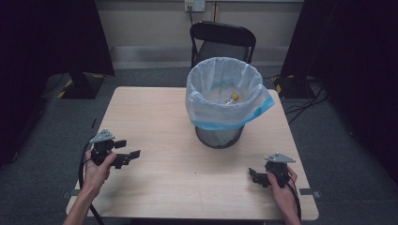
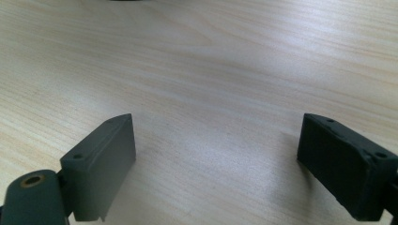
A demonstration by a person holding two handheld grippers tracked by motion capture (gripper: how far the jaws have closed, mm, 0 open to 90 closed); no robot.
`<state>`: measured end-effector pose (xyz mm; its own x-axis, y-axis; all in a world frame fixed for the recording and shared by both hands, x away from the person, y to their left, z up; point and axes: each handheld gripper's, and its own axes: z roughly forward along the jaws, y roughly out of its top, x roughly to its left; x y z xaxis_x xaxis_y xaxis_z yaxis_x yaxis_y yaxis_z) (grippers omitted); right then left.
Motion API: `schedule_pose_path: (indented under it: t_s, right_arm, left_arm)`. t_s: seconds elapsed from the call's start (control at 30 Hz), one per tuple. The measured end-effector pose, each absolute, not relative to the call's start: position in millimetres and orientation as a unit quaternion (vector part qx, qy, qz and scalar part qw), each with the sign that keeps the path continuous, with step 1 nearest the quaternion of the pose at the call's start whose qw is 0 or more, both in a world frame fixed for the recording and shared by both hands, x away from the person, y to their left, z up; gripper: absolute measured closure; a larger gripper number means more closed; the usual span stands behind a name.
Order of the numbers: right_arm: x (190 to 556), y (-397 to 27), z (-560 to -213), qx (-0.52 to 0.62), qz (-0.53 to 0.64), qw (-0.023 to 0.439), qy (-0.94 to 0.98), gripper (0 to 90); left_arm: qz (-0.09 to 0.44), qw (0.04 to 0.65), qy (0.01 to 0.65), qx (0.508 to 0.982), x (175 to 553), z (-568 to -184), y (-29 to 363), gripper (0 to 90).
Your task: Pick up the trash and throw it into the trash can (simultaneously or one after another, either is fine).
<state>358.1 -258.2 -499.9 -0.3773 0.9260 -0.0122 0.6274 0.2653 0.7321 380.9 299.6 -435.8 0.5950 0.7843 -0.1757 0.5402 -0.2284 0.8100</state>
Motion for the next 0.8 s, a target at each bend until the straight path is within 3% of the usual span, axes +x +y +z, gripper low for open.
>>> schedule_pose_path:
  t_s: [0.6,0.8]
  right_arm:
    - [358.0,-258.1,-499.9,0.51,0.328,0.227,0.762,10.9]
    - [358.1,-258.1,-499.9,0.51,0.328,0.227,0.762,10.8]
  left_arm:
    - [0.145,0.355,0.439,0.813,368.9,-493.1,293.4,17.2]
    - [0.185,0.355,0.428,0.81,365.0,-500.5,287.0,13.8]
